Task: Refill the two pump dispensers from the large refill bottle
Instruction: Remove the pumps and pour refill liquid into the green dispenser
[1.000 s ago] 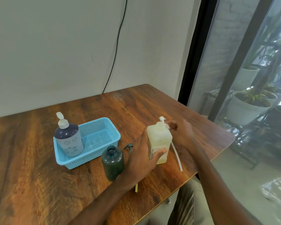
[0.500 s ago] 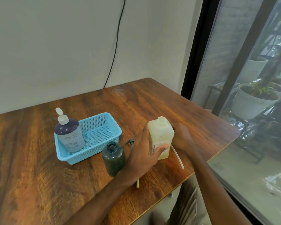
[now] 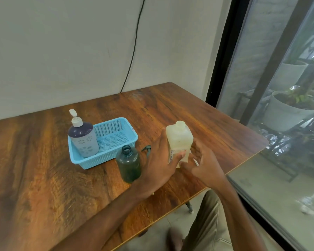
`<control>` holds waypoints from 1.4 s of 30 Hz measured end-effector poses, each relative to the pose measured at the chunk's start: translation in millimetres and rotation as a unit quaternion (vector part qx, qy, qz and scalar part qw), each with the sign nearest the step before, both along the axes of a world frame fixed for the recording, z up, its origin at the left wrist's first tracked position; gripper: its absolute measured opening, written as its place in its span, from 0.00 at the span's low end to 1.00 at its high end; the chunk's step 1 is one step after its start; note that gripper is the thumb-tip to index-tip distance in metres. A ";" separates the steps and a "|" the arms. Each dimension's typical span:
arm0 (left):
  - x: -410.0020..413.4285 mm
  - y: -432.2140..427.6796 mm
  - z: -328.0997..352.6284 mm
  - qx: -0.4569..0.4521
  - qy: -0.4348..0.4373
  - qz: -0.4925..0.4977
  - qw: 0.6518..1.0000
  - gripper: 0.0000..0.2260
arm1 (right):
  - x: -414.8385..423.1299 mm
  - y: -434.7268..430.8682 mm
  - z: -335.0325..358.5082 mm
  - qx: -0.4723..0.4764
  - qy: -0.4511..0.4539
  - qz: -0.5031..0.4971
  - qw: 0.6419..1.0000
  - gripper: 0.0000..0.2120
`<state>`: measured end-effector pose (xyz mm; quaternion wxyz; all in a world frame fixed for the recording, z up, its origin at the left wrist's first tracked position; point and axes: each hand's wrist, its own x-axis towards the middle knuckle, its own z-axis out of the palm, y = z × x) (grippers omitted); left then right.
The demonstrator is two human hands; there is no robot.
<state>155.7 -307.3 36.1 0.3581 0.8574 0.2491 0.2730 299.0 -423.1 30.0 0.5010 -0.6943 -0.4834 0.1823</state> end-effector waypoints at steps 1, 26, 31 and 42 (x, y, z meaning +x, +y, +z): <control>-4.4 -6.5 2.1 0.016 0.011 0.006 1.000 0.37 | -3.3 1.3 -0.7 0.003 -0.002 -0.004 1.000 0.37; -116.7 12.9 -0.6 -0.013 0.015 0.175 0.984 0.39 | -41.3 33.0 -3.6 0.030 -0.001 -0.155 0.987 0.48; -102.1 25.3 12.9 -0.008 -0.025 0.105 0.994 0.34 | -38.2 18.0 1.3 0.005 -0.040 -0.115 0.993 0.48; -88.7 47.7 -4.1 -0.027 0.000 0.006 1.000 0.31 | -30.5 3.3 9.8 -0.055 -0.116 -0.081 0.988 0.46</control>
